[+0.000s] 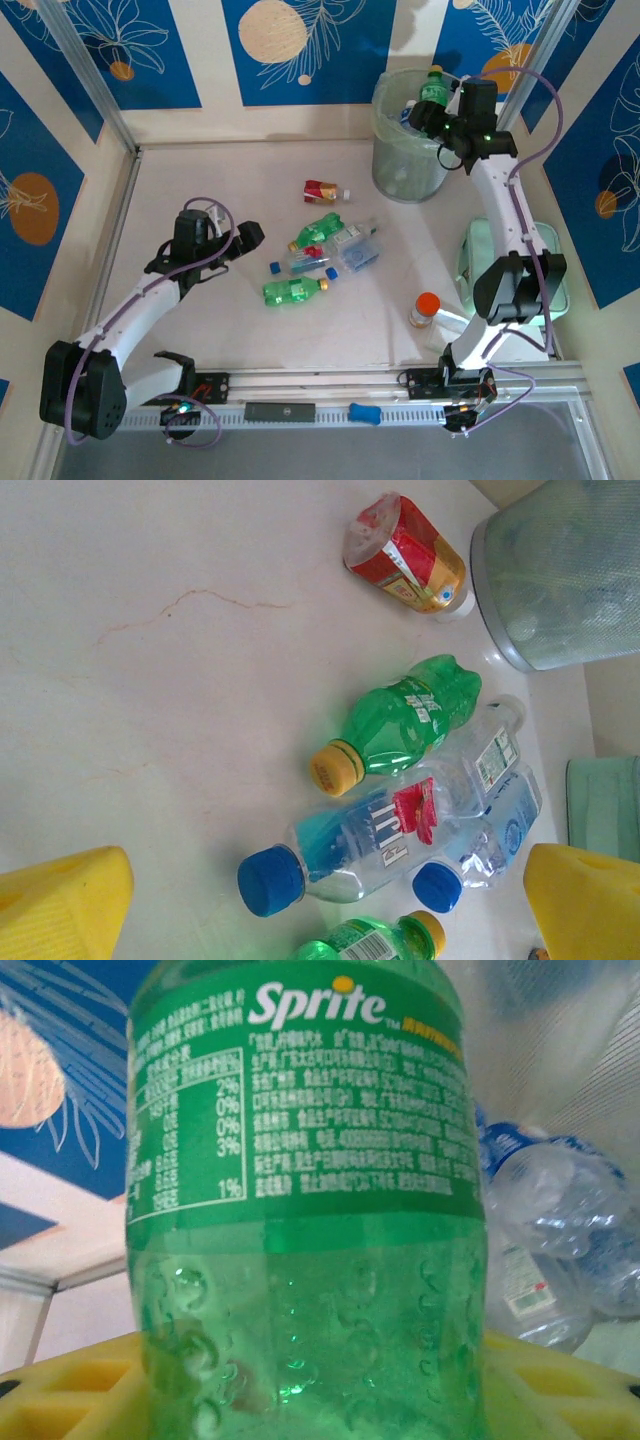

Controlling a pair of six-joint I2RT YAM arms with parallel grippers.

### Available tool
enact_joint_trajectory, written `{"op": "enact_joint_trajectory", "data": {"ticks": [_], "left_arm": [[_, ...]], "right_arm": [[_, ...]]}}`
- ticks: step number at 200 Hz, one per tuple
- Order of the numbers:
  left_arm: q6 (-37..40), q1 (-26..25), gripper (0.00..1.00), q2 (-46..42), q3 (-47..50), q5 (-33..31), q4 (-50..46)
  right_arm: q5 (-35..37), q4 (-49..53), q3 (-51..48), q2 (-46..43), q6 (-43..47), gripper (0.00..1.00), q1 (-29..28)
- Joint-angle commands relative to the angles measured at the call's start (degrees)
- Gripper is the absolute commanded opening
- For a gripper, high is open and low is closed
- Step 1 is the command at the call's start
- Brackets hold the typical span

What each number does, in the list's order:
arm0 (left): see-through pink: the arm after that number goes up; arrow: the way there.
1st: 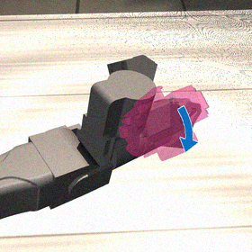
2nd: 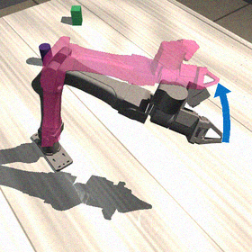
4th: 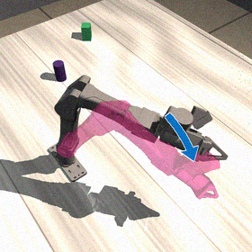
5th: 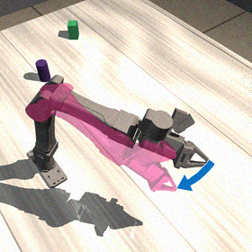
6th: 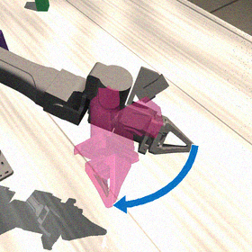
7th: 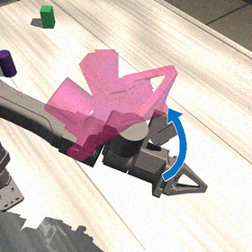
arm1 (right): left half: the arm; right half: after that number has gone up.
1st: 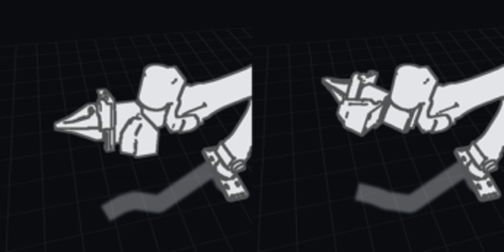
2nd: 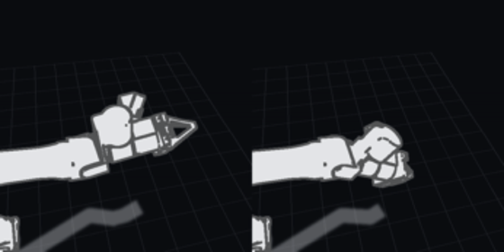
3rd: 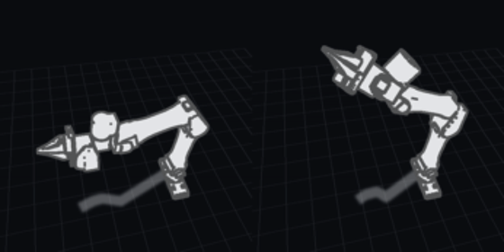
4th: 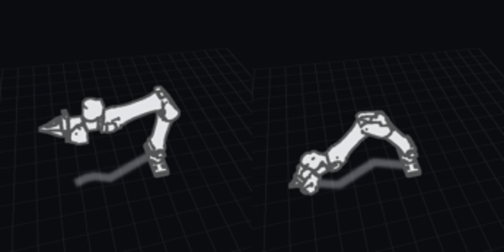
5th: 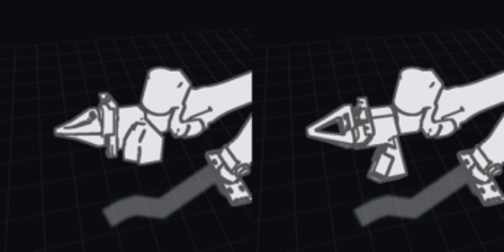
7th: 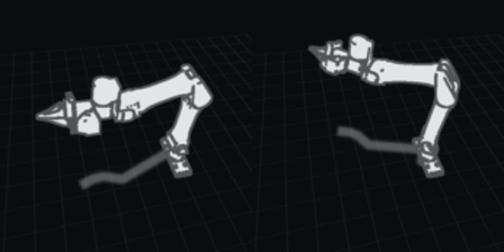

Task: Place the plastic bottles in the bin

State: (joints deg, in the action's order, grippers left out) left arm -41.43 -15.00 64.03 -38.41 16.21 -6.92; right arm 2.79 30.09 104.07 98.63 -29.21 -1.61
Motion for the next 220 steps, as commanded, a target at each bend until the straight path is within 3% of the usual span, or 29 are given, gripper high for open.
{"op": "enact_joint_trajectory", "data": {"ticks": [1,32,58,80,117,159,220], "left_arm": [[1.35,0.31,1.0,-0.97,0.88,0.29,-1.05],[0.9,0.32,1.0,-1.1,0.93,0.63,-1.19],[0.17,0.21,1.0,-1.45,1.21,0.84,-1.17],[-0.23,0.24,1.0,-1.55,1.28,0.91,-1.17],[-0.8,0.24,1.0,-1.13,1.05,1.02,-0.81],[-2.15,0.02,1.0,0.18,0.88,2.34,0.59],[-1.86,-1.57,1.0,1.52,0.07,3.32,-0.11]], "right_arm": [[-2.26,3.52,6.4,4.27,-1.2,0.56,1.17],[-3.47,9.84,17.54,12.04,-0.94,0.59,1.96],[-4.42,12.92,24.34,16.07,-1.15,0.7,2.05],[-5.2,12.9,26.2,16.64,-1.55,0.79,1.96],[-4.59,12.3,25.8,14.29,-0.8,0.81,1.78],[-2.89,9.42,18.85,6.9,2.12,0.82,-0.37],[-7.83,-3.1,-6.73,-9.43,-1.02,0.83,-4.37]]}}
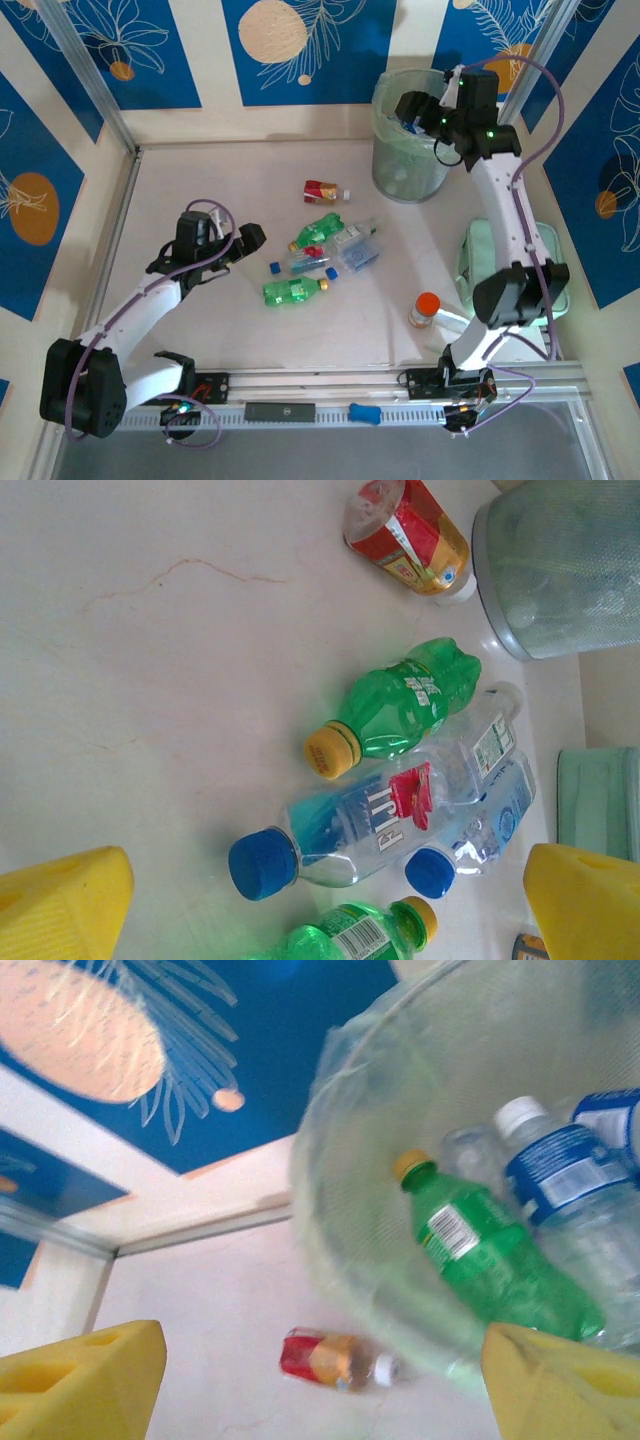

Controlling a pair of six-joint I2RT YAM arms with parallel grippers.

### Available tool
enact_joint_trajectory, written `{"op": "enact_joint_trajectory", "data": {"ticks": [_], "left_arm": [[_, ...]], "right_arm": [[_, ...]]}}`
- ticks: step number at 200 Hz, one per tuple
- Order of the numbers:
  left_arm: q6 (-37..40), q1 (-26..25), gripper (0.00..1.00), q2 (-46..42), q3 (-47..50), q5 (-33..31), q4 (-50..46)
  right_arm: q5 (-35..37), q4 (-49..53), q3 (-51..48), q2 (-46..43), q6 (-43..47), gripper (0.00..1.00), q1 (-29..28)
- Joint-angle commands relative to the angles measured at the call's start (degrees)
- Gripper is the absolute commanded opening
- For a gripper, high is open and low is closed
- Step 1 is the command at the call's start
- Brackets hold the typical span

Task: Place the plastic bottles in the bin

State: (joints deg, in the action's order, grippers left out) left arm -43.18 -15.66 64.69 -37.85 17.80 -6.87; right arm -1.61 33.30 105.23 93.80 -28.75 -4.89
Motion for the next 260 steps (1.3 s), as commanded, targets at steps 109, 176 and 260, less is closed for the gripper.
{"op": "enact_joint_trajectory", "data": {"ticks": [109,176,260], "left_arm": [[3.67,-14.86,1.0,9.16,0.5,-3.23,-1.68],[11.7,-22.63,1.0,12.89,-4.44,-11.02,-11.15],[14.39,-29.92,1.0,16.53,-6.26,-14.0,-16.43]], "right_arm": [[-5.31,-25.65,-41.27,-18.72,-10.75,0.95,-13.4],[-5.54,-26.44,-42.43,-17.76,-10.1,0.98,-15.32],[-5.4,-26.12,-43.44,-17.51,-10.44,0.98,-14.38]]}}
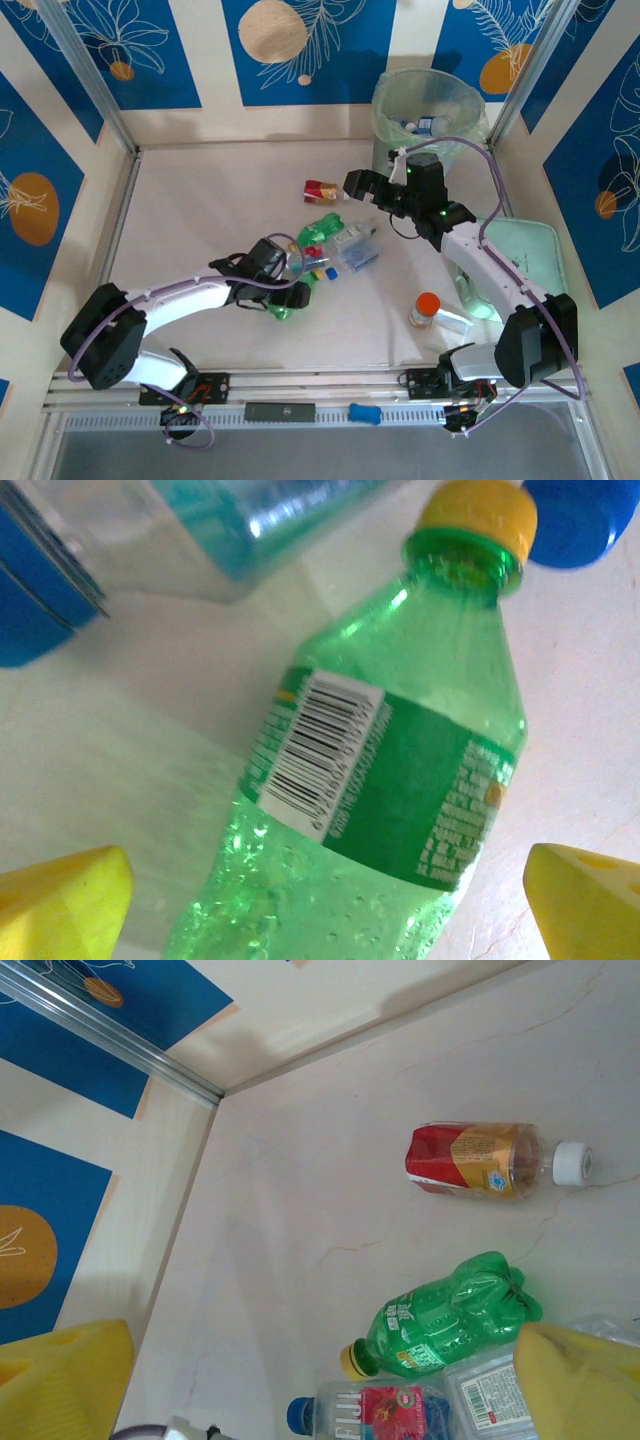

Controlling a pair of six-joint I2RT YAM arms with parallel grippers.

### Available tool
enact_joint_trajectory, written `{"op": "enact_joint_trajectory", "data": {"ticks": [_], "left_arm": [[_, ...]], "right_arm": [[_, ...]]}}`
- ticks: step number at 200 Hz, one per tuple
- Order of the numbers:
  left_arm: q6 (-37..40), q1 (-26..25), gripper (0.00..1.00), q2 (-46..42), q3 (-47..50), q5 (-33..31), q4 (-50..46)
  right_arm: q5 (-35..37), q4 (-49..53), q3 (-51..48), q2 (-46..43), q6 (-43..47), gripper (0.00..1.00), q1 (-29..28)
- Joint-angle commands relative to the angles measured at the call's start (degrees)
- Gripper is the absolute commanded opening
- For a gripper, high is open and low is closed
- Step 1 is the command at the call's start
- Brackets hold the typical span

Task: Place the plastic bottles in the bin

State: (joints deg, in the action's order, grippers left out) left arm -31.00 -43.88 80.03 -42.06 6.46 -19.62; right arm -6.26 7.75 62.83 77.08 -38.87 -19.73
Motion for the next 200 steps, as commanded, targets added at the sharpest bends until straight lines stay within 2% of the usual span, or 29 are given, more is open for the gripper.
{"op": "enact_joint_trajectory", "data": {"ticks": [1,40,109,200], "left_arm": [[2.28,-1.81,1.0,1.27,-2.09,-2.76,-3.77],[4.4,-4.05,1.0,3.43,-3.67,-5.08,-5.6],[9.01,-7.66,0.85,7.45,-6.45,-10.29,-7.98],[10.61,-9.69,0.54,7.06,-6.55,-11.54,-6.75]], "right_arm": [[-0.76,-0.6,-1.04,-0.75,-0.37,0.98,0.47],[-1.2,-0.89,-0.7,0.49,-0.87,0.98,0.47],[-1.41,-1.0,-0.25,2.18,-1.64,0.97,0.46],[-1.75,-1.05,0.19,3.08,-2.22,0.97,0.39]]}}
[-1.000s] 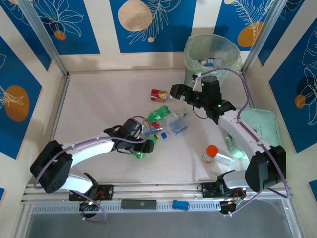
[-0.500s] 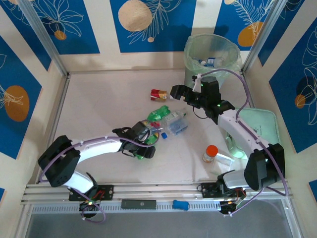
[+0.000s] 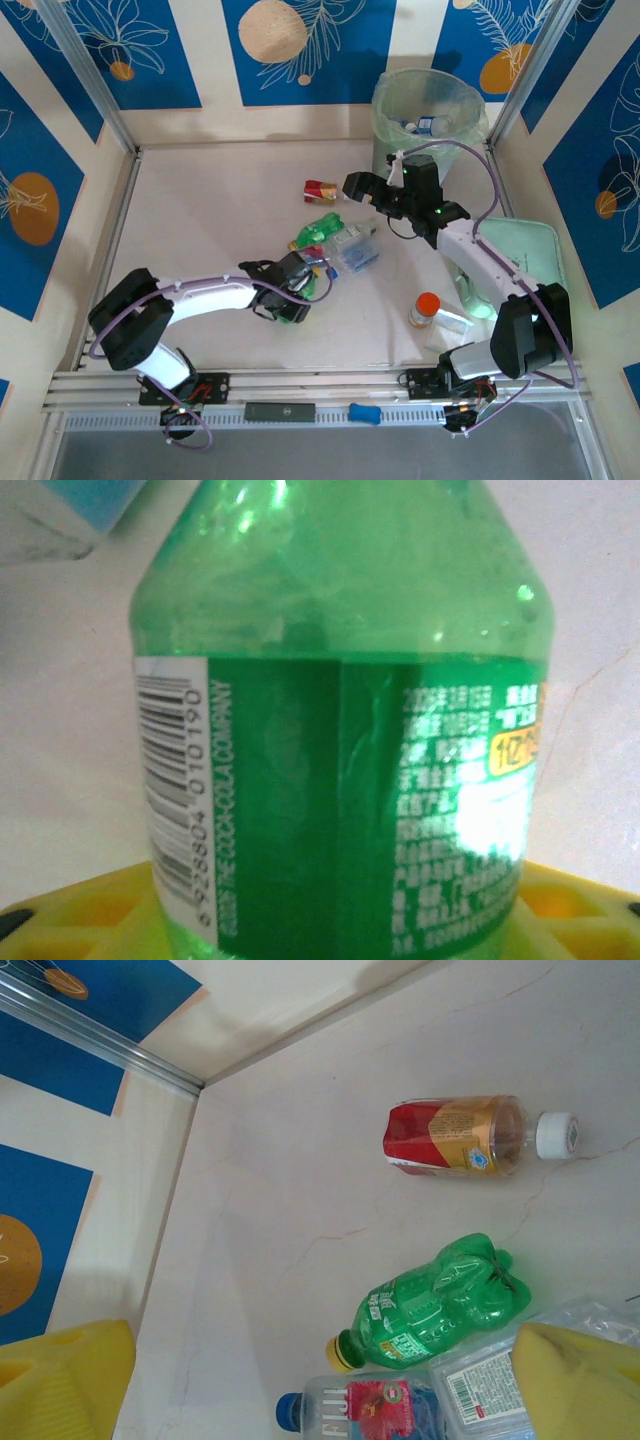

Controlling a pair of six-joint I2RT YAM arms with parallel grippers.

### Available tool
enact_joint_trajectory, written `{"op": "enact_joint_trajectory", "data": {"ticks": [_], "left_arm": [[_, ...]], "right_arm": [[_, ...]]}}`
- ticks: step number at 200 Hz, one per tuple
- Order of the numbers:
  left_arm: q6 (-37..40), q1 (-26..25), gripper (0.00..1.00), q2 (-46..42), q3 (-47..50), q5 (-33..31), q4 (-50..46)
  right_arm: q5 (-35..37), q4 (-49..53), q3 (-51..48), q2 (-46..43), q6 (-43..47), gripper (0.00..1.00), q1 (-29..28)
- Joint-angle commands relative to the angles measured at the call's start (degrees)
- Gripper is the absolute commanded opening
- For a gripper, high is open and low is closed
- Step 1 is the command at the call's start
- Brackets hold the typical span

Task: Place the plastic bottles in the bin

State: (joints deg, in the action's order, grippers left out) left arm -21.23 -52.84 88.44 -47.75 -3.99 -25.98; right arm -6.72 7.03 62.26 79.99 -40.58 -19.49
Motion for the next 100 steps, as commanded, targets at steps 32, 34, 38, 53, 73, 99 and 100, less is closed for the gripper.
{"op": "enact_joint_trajectory", "data": {"ticks": [32,34,38,53,73,99,100], "left_arm": [[0.11,-0.7,0.52,-4.87,-0.75,1.6,1.68],[0.02,-0.69,0.52,-5.22,-0.81,1.9,1.82],[-0.18,-0.71,0.52,-5.71,-0.9,2.51,2.13],[-0.94,-0.6,0.52,-7.9,-1.53,4.34,3.53],[-2.12,-0.29,0.52,-10.46,-2.73,4.82,5.17],[-5.29,0.6,0.52,-12.54,-4.01,3.16,8.37],[-5.34,0.7,0.52,-12.65,-4.02,3.14,8.56]], "right_arm": [[-1.37,-0.41,0.79,0.0,-0.64,0.97,0.05],[-1.39,-0.5,0.79,0.0,-0.64,0.97,0.06],[-1.45,-0.5,0.8,-0.05,-0.72,0.97,0.05],[-1.83,-0.67,0.84,-0.1,-0.9,0.97,-0.03],[-2.74,-1.27,0.83,-0.18,-1.32,0.97,-0.1],[-3.48,-2.78,0.51,-0.53,-1.87,0.97,-0.83],[-3.47,-2.84,0.46,-0.58,-1.92,0.97,-0.91]]}}
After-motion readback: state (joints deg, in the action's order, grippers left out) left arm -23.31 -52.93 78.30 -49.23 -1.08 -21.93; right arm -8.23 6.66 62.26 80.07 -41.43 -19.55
